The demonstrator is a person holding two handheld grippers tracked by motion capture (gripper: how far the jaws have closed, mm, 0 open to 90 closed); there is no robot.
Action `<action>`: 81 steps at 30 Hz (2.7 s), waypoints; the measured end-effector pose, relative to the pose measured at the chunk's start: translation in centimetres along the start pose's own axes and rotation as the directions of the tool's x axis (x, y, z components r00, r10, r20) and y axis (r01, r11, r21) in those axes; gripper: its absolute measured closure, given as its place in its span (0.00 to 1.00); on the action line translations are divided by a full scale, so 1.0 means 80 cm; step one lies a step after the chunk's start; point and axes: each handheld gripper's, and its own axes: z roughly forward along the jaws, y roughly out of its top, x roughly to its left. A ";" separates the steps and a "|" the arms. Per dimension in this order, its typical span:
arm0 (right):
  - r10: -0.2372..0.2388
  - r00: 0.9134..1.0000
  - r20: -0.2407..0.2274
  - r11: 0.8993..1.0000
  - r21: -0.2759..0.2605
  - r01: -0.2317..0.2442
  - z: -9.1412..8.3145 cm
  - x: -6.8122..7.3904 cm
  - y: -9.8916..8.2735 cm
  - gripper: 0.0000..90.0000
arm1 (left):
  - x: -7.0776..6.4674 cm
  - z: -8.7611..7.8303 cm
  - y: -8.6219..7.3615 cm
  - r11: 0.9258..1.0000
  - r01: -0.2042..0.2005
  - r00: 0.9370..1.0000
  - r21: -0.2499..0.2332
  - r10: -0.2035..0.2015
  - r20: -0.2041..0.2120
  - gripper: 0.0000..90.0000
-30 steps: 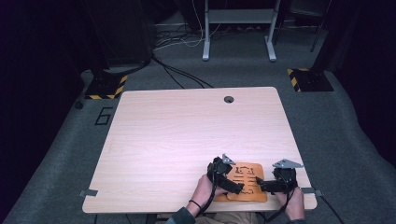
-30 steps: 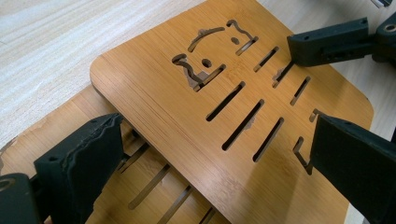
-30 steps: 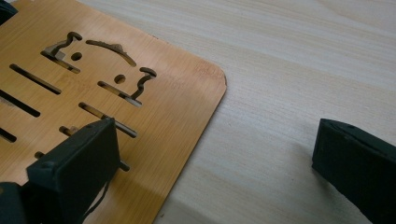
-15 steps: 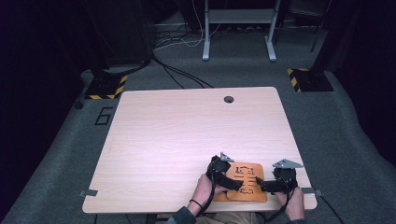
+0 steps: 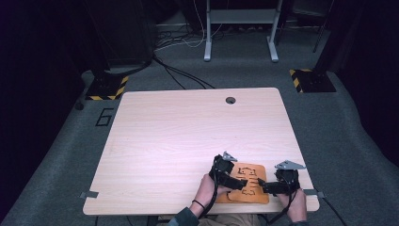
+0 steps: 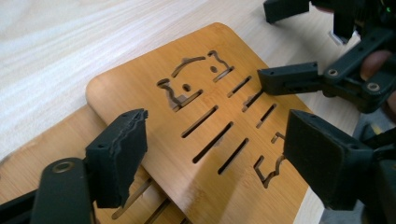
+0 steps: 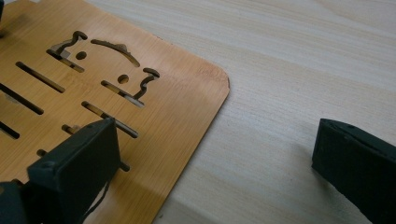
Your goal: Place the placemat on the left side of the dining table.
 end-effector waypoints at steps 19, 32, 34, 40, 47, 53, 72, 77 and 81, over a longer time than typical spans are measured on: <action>0.002 1.000 0.001 1.000 0.001 -0.002 0.000 0.000 0.000 0.00 | 0.008 0.013 -0.007 0.999 0.046 0.999 0.029 -0.045 -0.009 0.14; -0.001 1.000 0.000 1.000 0.003 0.001 0.000 -0.001 0.001 0.00 | 0.011 0.010 -0.006 0.995 0.097 0.995 0.014 -0.097 0.024 0.15; -0.001 1.000 0.000 1.000 0.002 0.001 0.000 -0.001 0.001 0.00 | 0.013 0.009 -0.006 0.994 0.104 0.994 0.012 -0.105 0.037 0.15; 0.000 1.000 0.000 1.000 0.002 0.000 0.000 -0.001 0.001 0.00 | 0.011 0.005 -0.004 0.995 0.101 0.993 -0.011 -0.100 0.060 0.16; 0.001 1.000 0.002 1.000 0.002 -0.001 0.001 -0.001 0.001 0.00 | 0.014 0.007 -0.004 0.994 0.108 0.993 0.005 -0.108 0.040 0.17; -0.001 1.000 0.003 1.000 0.000 0.001 0.001 -0.001 0.001 0.00 | 0.013 0.012 -0.006 0.993 0.120 0.992 0.010 -0.120 0.035 0.16; 0.007 1.000 -0.002 1.000 0.003 -0.007 0.001 -0.001 0.001 0.00 | 0.017 0.008 -0.003 0.987 0.160 0.984 -0.004 -0.160 0.074 0.16; 0.012 1.000 -0.007 1.000 -0.004 -0.012 0.000 -0.003 0.001 0.00 | 0.017 0.003 0.000 0.987 0.163 0.984 -0.015 -0.161 0.081 0.18; 0.017 1.000 -0.011 1.000 -0.005 -0.017 0.000 -0.004 0.001 0.00 | 0.019 0.003 0.001 0.983 0.181 0.980 -0.023 -0.178 0.083 0.23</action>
